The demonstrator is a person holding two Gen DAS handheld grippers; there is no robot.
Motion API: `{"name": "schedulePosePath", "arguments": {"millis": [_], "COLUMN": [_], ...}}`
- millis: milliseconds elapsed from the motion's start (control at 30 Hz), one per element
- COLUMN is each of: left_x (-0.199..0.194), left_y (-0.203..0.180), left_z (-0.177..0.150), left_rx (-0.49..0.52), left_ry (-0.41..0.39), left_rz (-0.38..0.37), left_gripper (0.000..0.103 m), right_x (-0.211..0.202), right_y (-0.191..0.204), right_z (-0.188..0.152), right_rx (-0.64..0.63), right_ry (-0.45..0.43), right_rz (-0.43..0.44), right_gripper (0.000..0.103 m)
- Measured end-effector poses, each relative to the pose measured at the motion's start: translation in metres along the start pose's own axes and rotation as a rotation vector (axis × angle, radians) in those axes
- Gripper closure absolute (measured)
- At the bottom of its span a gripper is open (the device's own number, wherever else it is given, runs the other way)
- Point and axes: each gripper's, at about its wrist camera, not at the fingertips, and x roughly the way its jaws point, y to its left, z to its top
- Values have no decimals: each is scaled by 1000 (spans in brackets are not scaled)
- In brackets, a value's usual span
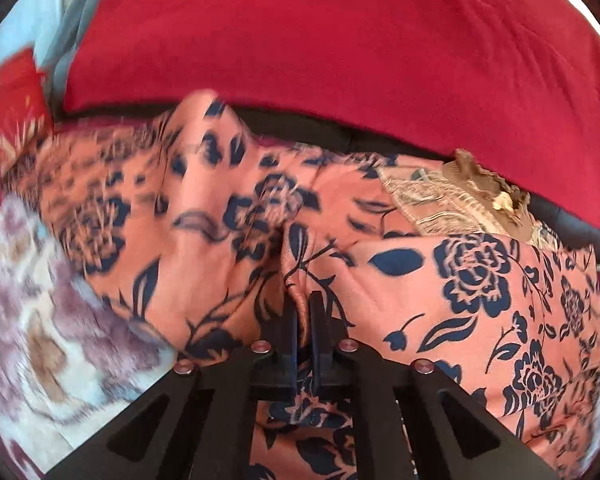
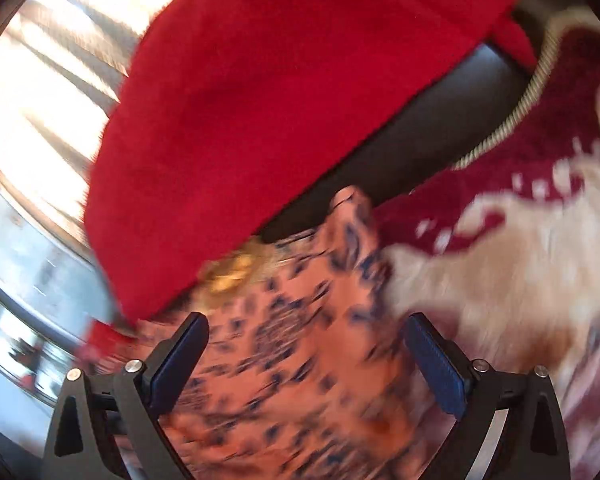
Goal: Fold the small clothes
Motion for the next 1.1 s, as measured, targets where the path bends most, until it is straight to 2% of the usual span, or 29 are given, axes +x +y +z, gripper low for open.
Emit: {"name": "schedulePosePath", "arguments": {"millis": [67,100,133,167,200,267,333,367,433,467,500,567,600,633,700,767,833,867,900,967,1000,1033,1067,1100], "left_x": [-6,-9,-11,-13,-14,-23,-27,-22,0,24,33,27,20,15,-1,-13,-19,-15,-12,-21,-32,-45,-57,-70], "left_y": [-11,-16,-21,-26,-30,-34,-30,-28,-24,-22,-21,-22,-23,-24,-21,-20,-21,-22,-19,-10,-3,7,19,37], "left_z": [6,11,16,23,29,40,42,38,28,21,16,10,10,11,13,9,1,-3,-5,-7,-6,-5,-5,-5], "left_rx": [39,52,63,81,91,106,100,90,103,113,114,140,150,155,149,135,144,144,129,79,49,22,-10,-63], "left_ry": [-33,-51,-66,-83,-99,-159,-211,-210,-137,-52,-23,-67,-84,-88,-105,-132,-100,-56,-9,19,15,3,-16,-47], "left_rz": [11,13,13,15,17,25,27,27,48,75,73,84,81,73,55,46,43,24,1,-41,-75,-109,-136,-156], "left_gripper": [98,99,99,99,99,99,99,99,98,97,96,94,94,94,94,87,67,66,66,66,64,56,50,38], "right_x": [30,42,57,64,70,71,54,47,41,45,51,46,38,26,-1,-22,-27,-21,-11,13,10,-4,-15,-32], "right_y": [-2,-6,-9,-11,-10,-4,4,5,-5,-13,-23,-38,-40,-41,-34,-20,-13,-14,-16,-37,-46,-45,-40,-27], "right_z": [18,24,31,34,37,41,42,40,35,32,29,25,24,23,22,17,3,-4,-12,-27,-33,-35,-34,-38], "right_rx": [-43,-46,-40,-40,-50,-89,-121,-130,-113,-94,-64,19,37,49,35,22,66,89,110,163,211,231,212,154], "right_ry": [86,125,174,187,209,204,123,86,33,30,47,32,5,-35,-104,-127,-70,-27,24,105,76,24,-2,-48], "right_rz": [-84,-85,-73,-76,-83,-116,-136,-160,-218,-237,-229,-215,-212,-195,-151,-59,124,171,176,67,79,84,72,55], "right_gripper": [3,4,14,36,96,95,95,95,93,90,86,58,23,17,17,17,17,17,17,20,26,22,22,22]}}
